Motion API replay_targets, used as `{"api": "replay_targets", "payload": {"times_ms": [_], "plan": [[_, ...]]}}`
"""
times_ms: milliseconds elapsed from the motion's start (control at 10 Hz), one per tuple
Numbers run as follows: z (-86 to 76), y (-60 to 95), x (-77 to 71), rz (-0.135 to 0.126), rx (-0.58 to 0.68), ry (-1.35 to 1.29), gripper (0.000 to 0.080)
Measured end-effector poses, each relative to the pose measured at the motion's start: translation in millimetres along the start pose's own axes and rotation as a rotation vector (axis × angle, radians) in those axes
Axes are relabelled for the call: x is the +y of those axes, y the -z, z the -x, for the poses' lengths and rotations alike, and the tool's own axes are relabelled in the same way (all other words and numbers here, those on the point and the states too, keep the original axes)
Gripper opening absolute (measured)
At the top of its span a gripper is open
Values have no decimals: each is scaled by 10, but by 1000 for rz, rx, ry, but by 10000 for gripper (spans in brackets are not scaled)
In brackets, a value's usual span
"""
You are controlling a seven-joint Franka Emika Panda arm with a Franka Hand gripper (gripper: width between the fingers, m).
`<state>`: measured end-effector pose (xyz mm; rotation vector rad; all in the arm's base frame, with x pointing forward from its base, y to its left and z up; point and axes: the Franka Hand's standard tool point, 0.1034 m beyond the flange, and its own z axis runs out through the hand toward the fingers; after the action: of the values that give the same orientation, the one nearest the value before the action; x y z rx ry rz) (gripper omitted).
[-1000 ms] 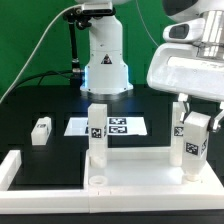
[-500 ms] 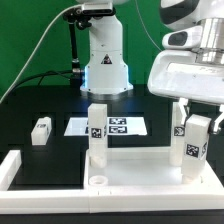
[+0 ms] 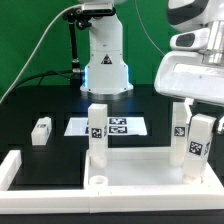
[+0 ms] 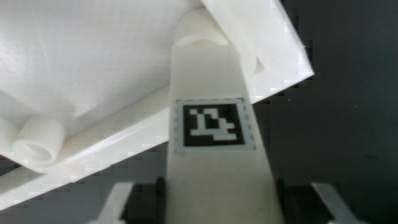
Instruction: Assemble desk
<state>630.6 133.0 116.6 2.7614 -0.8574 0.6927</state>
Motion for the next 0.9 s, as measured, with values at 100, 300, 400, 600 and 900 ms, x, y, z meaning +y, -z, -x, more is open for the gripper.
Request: {"api": "replay_targets", "payload": {"times_ms": [100, 300, 400, 600, 900], "plan": [[1, 0, 0, 0, -1, 2, 289], [8, -4, -1, 0, -2, 6, 290], [11, -5, -2, -1, -5, 3, 468], [17, -8, -4, -1, -6, 3, 606], [21, -10, -4, -1, -7, 4, 647]]}}
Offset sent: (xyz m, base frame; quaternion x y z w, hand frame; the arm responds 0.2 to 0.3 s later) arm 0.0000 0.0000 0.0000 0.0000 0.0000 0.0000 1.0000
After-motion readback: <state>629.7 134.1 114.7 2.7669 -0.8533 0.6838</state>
